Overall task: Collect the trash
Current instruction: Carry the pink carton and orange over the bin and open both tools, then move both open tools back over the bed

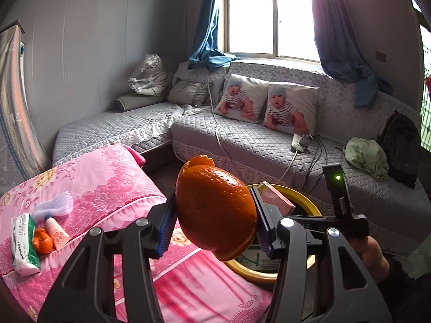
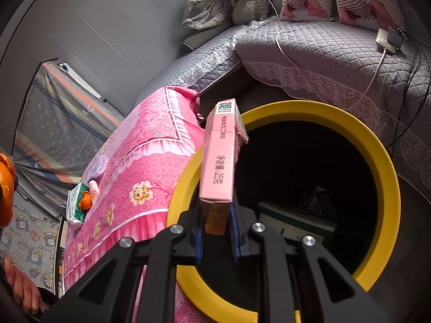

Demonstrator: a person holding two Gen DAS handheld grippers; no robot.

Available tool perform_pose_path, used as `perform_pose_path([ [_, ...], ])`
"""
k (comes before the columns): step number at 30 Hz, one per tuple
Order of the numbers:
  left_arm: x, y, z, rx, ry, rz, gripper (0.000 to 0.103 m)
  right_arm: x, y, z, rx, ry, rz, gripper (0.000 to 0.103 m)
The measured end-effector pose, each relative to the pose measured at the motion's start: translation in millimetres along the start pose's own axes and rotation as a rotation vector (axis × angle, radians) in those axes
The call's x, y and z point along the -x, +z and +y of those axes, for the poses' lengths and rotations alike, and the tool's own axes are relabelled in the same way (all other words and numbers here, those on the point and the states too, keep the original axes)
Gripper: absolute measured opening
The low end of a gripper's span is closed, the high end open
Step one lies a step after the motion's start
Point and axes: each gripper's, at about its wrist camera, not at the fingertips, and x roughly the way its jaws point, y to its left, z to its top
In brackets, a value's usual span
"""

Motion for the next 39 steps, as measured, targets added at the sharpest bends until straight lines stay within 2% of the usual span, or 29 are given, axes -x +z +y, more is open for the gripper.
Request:
perform_pose_path([
  [10,-37.1,3.5,-20.3,-0.006,-0.048,0.016,0.049,-8.1,3.3,-20.7,-0.012,-0.084,-0.004,0.016],
  [16,-68.3,-0.3,-28.3,-0.001,-0.064,0.045,0.049,-2.8,8.7,-30.8,-0.022,-0.155,-0.039,0.021],
  [18,-78.2,-3.4,-29.7,0.004,-0.068,0.063,0.049,3.0,10.6,-37.6,-0.039,-0.173,-0.058,0.029],
  [19,-83.8,-5.1,-30.1,0.009,-0.077,0.075,0.049,7.4,11.3,-41.4,-0.051,-0.182,-0.074,0.038],
  [20,-88.8,-6.8,-30.4,0.013,-0.084,0.083,0.049,12.0,11.8,-44.9,-0.063,-0.186,-0.088,0.042],
  [26,-135.8,-21.6,-41.5,0.000,-0.099,0.144,0.050,42.9,12.9,-67.4,-0.124,-0.210,-0.164,0.045],
  [28,-151.0,-26.9,-43.7,-0.003,-0.103,0.164,0.052,51.9,11.4,-72.3,-0.140,-0.209,-0.184,0.048],
  [29,-155.2,-29.2,-41.8,0.005,-0.111,0.173,0.058,56.1,10.9,-74.5,-0.149,-0.209,-0.195,0.053],
  [30,-158.8,-31.4,-39.9,0.020,-0.109,0.178,0.071,60.4,9.8,-76.6,-0.158,-0.208,-0.207,0.055],
  [32,-155.4,-34.4,-32.8,0.043,-0.071,0.154,0.090,66.0,8.8,-79.3,-0.164,-0.204,-0.221,0.062],
  [34,-142.8,-32.9,-22.1,0.054,-0.019,0.094,0.094,69.0,7.8,-78.8,-0.159,-0.211,-0.233,0.064],
  [39,-108.7,-23.9,8.5,0.069,0.113,0.023,0.095,67.5,9.3,-66.4,-0.140,-0.171,-0.243,0.065],
])
